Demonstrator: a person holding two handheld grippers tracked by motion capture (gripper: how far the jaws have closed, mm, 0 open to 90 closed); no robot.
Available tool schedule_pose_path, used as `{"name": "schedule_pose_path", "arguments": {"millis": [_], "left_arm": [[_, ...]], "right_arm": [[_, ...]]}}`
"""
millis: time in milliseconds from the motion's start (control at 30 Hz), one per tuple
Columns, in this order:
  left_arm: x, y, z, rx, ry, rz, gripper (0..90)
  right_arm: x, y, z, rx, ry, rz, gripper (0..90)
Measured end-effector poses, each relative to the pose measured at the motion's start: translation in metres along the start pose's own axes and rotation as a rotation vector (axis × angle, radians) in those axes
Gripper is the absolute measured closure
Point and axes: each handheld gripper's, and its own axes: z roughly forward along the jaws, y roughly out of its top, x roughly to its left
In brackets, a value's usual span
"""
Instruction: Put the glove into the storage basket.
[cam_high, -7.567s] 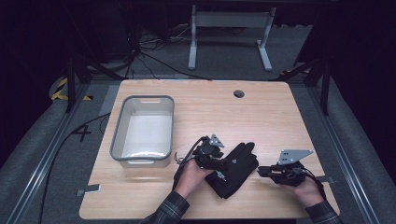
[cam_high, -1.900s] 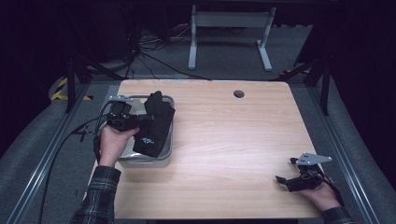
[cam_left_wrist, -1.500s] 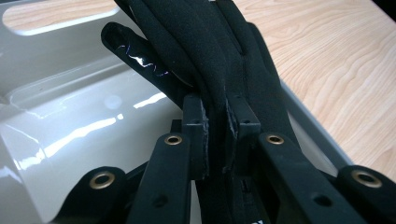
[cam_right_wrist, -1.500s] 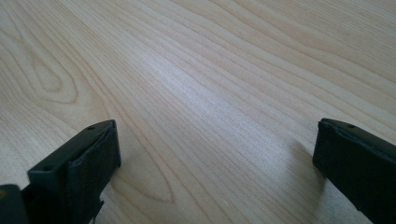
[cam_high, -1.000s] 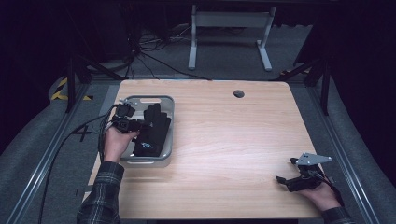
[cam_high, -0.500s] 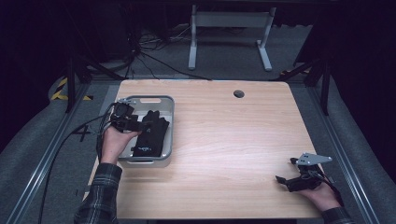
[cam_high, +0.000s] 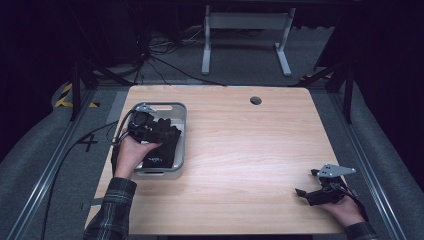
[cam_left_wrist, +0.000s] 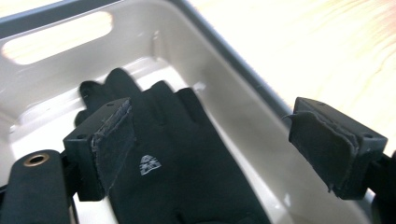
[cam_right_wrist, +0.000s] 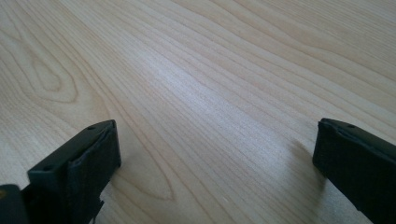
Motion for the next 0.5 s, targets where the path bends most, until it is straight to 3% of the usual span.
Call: {"name": "schedule_pose_path", "arguments": {"millis": [267, 367, 400, 433, 500], "left_arm": [[-0.028, 0.007, 0.000, -0.024, -0.042, 0.050, 15.3], [-0.047, 0.012, 0.002, -0.034, -0.073, 0.082, 15.3], [-0.047, 0.012, 0.002, -0.034, -0.073, 0.082, 15.3], [-0.058, 0.014, 0.004, -0.037, -0.095, 0.108, 15.3], [-0.062, 0.015, 0.005, -0.039, -0.105, 0.113, 15.3]], "right_arm": [[0.000, 0.000, 0.000, 0.000, 0.002, 0.001, 1.3], [0.000, 0.000, 0.000, 0.000, 0.002, 0.002, 1.3], [0.000, 0.000, 0.000, 0.000, 0.002, 0.002, 1.3], [0.000, 0.000, 0.000, 0.001, 0.001, 0.000, 1.3], [0.000, 0.000, 0.000, 0.001, 0.001, 0.001, 1.3]]}}
